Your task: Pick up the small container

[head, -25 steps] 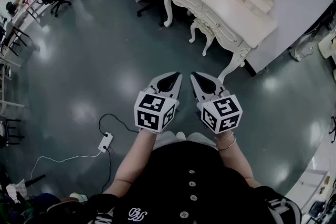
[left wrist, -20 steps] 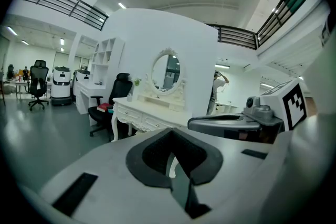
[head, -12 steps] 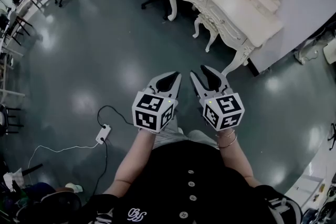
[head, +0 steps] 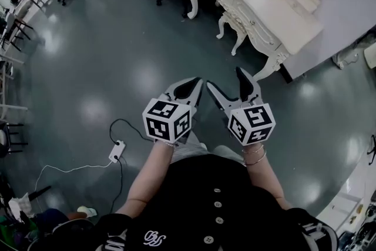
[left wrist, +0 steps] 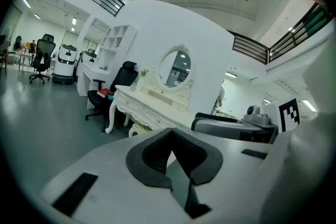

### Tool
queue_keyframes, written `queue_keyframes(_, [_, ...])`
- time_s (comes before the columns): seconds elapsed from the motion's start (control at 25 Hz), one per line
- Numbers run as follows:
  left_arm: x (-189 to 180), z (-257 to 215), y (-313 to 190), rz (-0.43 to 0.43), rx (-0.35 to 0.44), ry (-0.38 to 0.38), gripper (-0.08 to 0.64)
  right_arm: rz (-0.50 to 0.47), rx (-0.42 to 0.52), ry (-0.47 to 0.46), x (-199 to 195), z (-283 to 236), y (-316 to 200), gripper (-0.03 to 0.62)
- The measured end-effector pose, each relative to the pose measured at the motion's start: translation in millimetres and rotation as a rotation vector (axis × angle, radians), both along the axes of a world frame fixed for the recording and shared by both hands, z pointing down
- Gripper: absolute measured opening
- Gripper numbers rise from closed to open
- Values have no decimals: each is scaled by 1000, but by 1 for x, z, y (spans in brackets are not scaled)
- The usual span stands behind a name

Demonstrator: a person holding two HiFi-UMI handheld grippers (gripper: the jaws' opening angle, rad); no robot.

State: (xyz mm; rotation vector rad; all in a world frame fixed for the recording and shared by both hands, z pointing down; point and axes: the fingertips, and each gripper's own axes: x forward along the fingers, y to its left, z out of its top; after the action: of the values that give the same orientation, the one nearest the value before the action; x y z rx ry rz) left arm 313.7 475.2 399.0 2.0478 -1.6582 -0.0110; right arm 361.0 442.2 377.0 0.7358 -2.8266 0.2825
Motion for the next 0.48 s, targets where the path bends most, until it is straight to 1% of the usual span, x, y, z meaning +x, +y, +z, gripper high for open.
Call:
queue_keyframes(0.12, [-22,0,-25,4,1,1,11,16,-3,5,-17,2,-23,405])
queue_keyframes(0.28, [-53,-2,-64,22,10,1,11,61,-5,5,-43,4,-64,407])
queue_keyframes(0.48, [-93,-6,-112,48,16,-2,11,79,-3,20,-82,4,-108,407])
